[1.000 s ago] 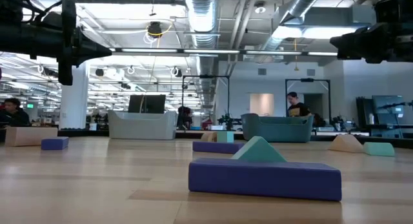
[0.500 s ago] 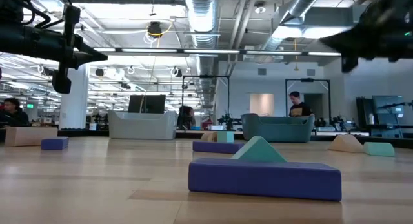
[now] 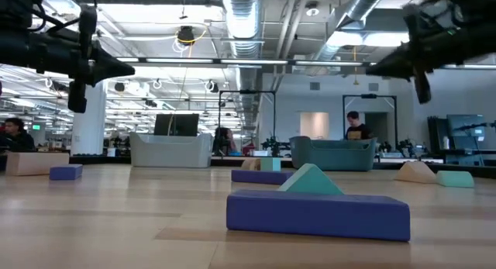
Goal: Sort & place blocks by color
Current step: Put the top middle brown block into the white bin
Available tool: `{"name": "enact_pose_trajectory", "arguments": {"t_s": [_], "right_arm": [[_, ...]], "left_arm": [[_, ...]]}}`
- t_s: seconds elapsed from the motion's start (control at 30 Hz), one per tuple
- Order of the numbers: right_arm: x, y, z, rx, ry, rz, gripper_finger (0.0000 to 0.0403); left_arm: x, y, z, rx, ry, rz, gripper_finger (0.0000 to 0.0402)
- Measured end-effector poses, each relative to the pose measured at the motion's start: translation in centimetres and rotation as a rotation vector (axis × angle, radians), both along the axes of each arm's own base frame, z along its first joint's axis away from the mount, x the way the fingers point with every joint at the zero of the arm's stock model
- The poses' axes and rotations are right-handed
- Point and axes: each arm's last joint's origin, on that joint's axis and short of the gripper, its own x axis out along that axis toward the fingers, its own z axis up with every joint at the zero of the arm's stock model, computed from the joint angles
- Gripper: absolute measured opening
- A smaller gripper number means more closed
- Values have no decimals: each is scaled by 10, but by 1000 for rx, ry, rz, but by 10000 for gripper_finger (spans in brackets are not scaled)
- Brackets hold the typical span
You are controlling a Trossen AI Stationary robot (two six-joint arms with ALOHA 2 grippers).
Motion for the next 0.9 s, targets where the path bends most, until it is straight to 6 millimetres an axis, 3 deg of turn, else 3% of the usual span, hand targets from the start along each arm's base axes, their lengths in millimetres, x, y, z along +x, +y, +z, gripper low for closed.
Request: {"name": "enact_pose_trajectory", "arguments": {"t_s": [0.17,0.33,0.47,0.67,0.8,0.9], "right_arm": [[36,-7,56,-100,95,-139,5],[67,-14,97,-263,252,-198,19],[85,-16,97,-252,392,-145,26],[120,-20,82,-117,399,-12,17],[143,-18,86,-182,455,22,15],[153,-25,93,-233,514,75,25]], "left_arm": [[2,-3,7,45,10,-133,34],[-4,-4,34,199,96,-160,57],[-8,-2,38,231,215,-131,71],[-11,-3,51,258,178,-120,129],[-11,-2,60,290,165,-91,172],[-5,0,64,316,165,-25,182]]}}
